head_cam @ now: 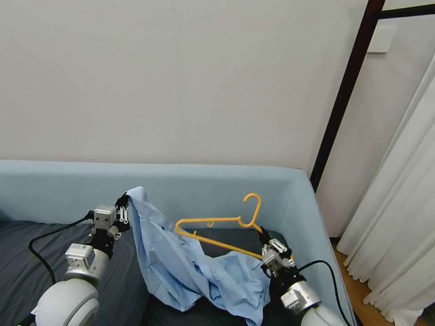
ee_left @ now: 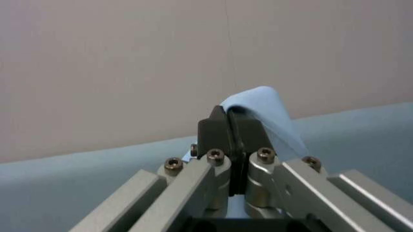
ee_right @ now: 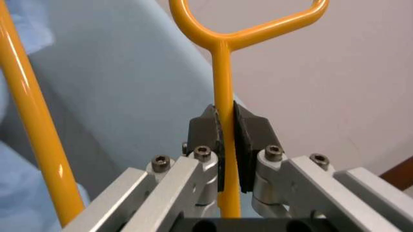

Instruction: Pick up the clothes from the sofa and hang them on the clothes hanger.

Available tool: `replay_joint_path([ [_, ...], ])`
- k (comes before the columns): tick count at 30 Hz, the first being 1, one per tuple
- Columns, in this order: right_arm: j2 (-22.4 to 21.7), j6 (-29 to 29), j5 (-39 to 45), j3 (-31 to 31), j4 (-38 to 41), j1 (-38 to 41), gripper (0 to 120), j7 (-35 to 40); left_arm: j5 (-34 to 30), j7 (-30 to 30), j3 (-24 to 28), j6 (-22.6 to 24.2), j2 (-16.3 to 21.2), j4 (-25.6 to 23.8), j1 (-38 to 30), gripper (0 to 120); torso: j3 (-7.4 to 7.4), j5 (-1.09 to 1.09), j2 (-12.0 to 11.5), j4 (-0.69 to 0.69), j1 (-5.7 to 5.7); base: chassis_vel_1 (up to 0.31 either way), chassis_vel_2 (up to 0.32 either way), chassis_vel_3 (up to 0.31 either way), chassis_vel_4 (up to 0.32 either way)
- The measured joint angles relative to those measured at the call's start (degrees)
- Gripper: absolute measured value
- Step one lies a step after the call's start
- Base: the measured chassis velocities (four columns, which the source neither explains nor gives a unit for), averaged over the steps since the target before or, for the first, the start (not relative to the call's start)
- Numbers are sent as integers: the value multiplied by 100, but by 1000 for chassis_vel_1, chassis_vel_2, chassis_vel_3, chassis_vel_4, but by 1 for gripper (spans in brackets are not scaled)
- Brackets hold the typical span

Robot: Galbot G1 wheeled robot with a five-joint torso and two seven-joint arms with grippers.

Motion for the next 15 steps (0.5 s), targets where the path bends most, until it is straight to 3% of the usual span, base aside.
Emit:
replay_joint_path([
  [8, 194, -69, -719, -634, 11, 260, 5, 183, -347, -55, 18, 191, 6, -209, -29, 0, 0, 0, 0, 1, 0, 0, 0, 0, 0],
  [15, 614, -617, -747, -1333, 3, 791, 5, 370, -373, -66, 26, 218, -31, -276, 4, 0, 0, -1, 0, 1, 0, 0, 0, 0, 0],
])
